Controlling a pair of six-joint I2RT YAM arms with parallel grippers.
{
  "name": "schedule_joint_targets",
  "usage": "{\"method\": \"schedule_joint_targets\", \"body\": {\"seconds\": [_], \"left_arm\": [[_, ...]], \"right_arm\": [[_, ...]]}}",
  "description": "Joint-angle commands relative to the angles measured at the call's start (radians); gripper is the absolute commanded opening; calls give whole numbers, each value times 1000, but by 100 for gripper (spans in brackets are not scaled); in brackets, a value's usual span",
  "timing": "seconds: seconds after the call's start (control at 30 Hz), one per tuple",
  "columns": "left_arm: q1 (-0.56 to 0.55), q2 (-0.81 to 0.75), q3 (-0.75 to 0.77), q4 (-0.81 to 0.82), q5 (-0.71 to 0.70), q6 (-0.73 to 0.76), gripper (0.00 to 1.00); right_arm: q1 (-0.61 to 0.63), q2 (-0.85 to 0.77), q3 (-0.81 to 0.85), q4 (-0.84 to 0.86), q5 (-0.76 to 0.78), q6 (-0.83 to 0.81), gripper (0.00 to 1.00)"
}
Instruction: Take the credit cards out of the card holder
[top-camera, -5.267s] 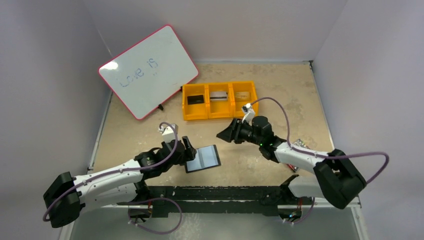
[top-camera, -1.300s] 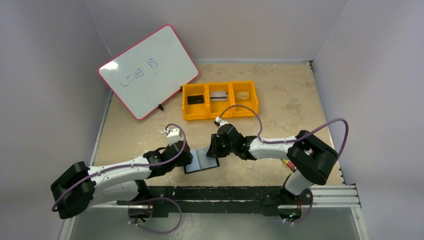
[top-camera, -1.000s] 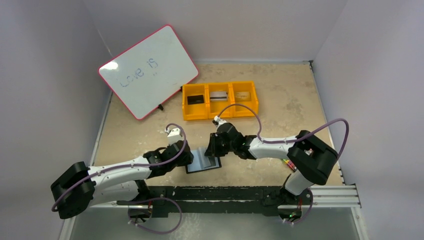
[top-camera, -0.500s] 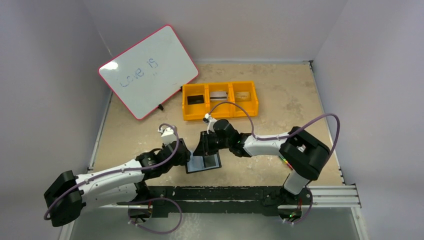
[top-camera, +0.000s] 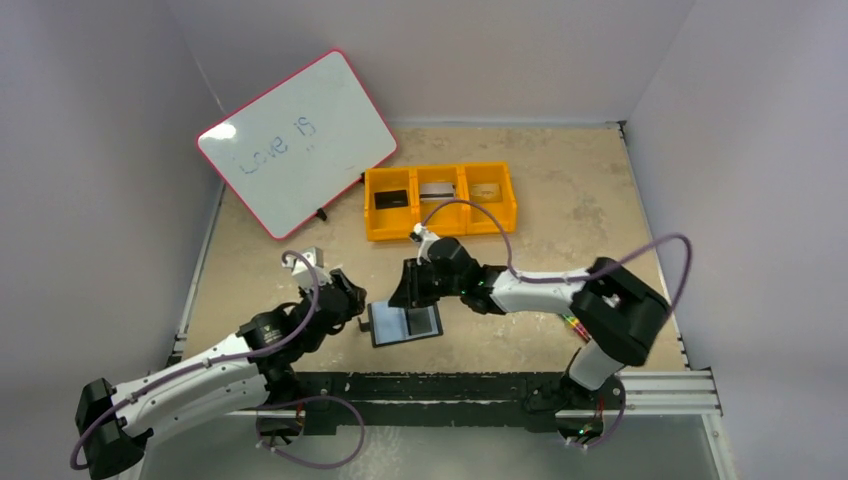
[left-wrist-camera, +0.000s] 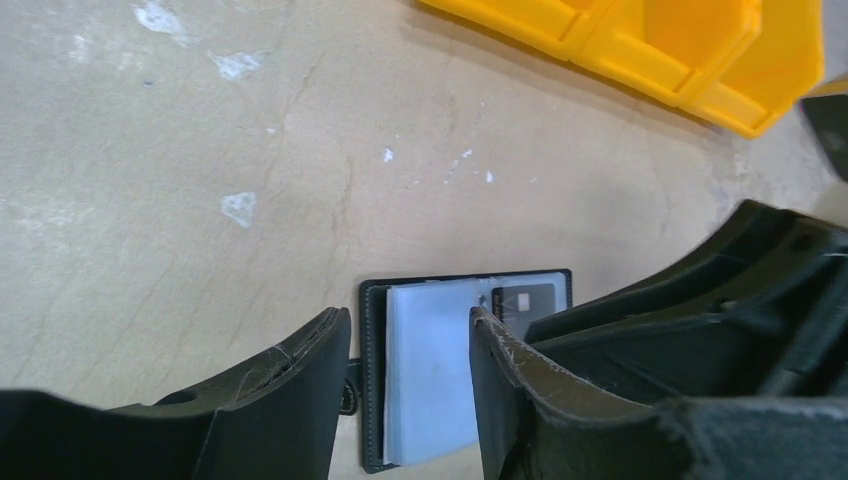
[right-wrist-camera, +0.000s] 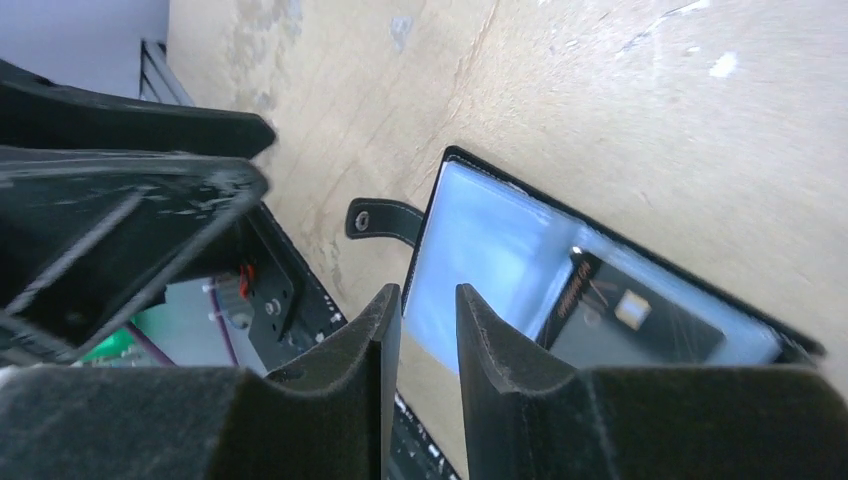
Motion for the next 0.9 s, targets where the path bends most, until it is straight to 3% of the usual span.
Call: {"method": "schedule_joint_targets", "body": {"seconds": [0.0, 0.17, 0.43, 0.67, 0.87], "left_arm": [[1, 21, 33, 139, 77, 40, 47], [2, 121, 17, 328, 183, 59, 47], [1, 311, 6, 510, 310, 32, 48], [1, 382, -50, 671, 376, -31, 47], [1, 433, -51, 677, 389, -45, 47]], "right_arm": [[5, -220, -55, -89, 236, 41, 29], [-1, -308, -100, -238, 389, 72, 27], [-1, -337, -208, -167, 319, 122, 26], [-1, -279, -189, -162, 276, 90, 25], [-1, -213, -155, -153, 247, 77, 22]]}}
